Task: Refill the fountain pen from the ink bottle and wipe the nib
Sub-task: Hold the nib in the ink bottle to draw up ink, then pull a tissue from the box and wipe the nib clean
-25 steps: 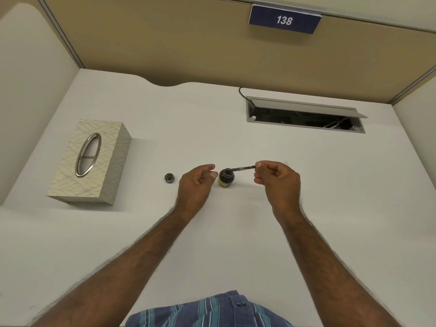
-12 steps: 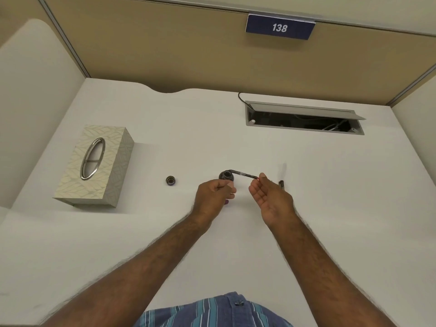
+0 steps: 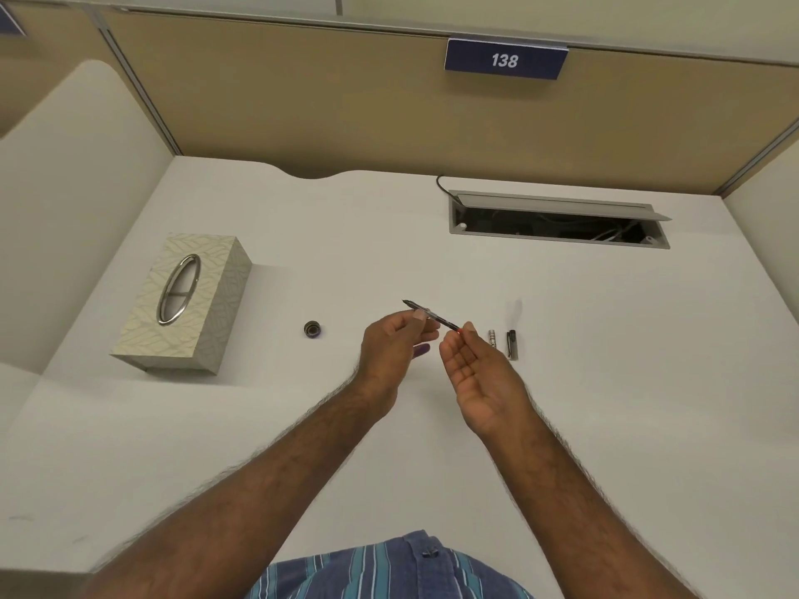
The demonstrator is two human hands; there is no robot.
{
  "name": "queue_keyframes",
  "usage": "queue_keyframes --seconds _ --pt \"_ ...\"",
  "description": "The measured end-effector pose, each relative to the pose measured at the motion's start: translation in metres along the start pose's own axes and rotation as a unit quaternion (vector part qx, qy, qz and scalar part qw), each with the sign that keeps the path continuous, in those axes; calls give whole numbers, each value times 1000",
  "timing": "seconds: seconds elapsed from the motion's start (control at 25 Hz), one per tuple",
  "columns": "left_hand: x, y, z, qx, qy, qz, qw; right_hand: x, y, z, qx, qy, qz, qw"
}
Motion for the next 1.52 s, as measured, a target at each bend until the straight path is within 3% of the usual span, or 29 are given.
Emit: queue_keyframes --seconds 0.2,0.32,0.48,0.64,1.04,1.2,1.36,1.52 --pt "16 14 -4 21 -29 -11 999 14 4 -6 49 -20 56 997" --pt "28 24 -9 15 -38 -6 999 24 8 -7 137 -28 103 985" --pt "42 39 -19 -44 -60 15 997 30 6 -1 325 16 161 932" --pt "48 52 -25 -122 -81 34 989 37 -8 -5 434 65 187 879" --pt "34 93 -35 -179 -74 103 976 39 -49 -40 487 111 181 847" --pt "22 119 -40 -181 -76 117 974 36 -66 -60 481 117 176 851" --pt "4 174 -62 -241 -127 42 961 29 -84 -81 461 120 175 862" --pt "-21 263 -94 -324 -196 -72 923 22 -104 -101 439 114 181 873"
Point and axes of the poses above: each hand's wrist, its own x-axis away from the middle knuckle, its own y-axis out of the back of the hand, z = x × y, the point moved 7 cm from there along -x, towards the middle knuckle, and after that the axes turned 5 degrees about -x, right-handed, at the moved point
